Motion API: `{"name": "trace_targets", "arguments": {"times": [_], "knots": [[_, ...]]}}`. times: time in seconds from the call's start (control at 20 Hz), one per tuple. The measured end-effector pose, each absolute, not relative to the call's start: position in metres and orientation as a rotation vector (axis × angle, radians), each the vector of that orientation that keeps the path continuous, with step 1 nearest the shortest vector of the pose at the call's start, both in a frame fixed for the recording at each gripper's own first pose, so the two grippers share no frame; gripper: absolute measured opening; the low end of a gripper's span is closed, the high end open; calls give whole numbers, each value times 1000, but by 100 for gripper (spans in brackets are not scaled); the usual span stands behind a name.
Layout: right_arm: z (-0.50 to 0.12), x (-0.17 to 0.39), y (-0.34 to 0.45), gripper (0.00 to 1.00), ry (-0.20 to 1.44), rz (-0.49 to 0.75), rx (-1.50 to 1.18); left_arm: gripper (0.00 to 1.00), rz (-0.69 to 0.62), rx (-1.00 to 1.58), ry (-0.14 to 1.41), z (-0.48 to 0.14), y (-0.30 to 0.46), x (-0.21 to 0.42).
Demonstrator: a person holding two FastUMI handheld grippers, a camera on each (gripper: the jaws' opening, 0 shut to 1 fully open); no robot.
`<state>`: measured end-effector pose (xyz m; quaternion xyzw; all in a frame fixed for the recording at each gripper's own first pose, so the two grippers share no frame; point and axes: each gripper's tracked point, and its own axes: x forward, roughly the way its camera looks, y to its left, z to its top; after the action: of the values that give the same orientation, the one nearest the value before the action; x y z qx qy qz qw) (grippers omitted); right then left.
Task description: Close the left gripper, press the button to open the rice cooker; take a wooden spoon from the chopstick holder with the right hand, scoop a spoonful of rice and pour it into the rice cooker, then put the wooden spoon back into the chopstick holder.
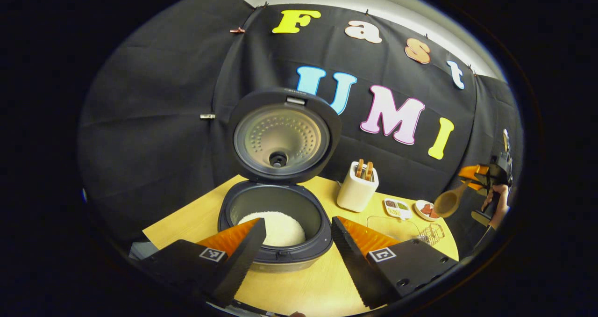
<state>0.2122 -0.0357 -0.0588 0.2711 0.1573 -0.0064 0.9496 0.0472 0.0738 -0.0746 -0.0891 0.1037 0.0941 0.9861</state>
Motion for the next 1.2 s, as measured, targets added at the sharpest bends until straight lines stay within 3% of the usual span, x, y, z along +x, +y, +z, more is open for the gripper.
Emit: {"name": "trace_targets", "arguments": {"times": [0.2, 0.4, 0.85, 1.2], "knots": [[-100, 222, -101, 17, 354, -127, 592, 95, 237, -225, 131, -51, 57, 46], [-148, 223, -133, 17, 419, -161, 580, 95, 306, -191, 113, -36, 47, 50], [-239, 238, -122, 17, 575, -158, 549, 95, 392, -160, 21, 18, 49, 59], [-246, 235, -115, 23, 584, -167, 556, 95, 480, -39, -9, 46, 82, 67]]}}
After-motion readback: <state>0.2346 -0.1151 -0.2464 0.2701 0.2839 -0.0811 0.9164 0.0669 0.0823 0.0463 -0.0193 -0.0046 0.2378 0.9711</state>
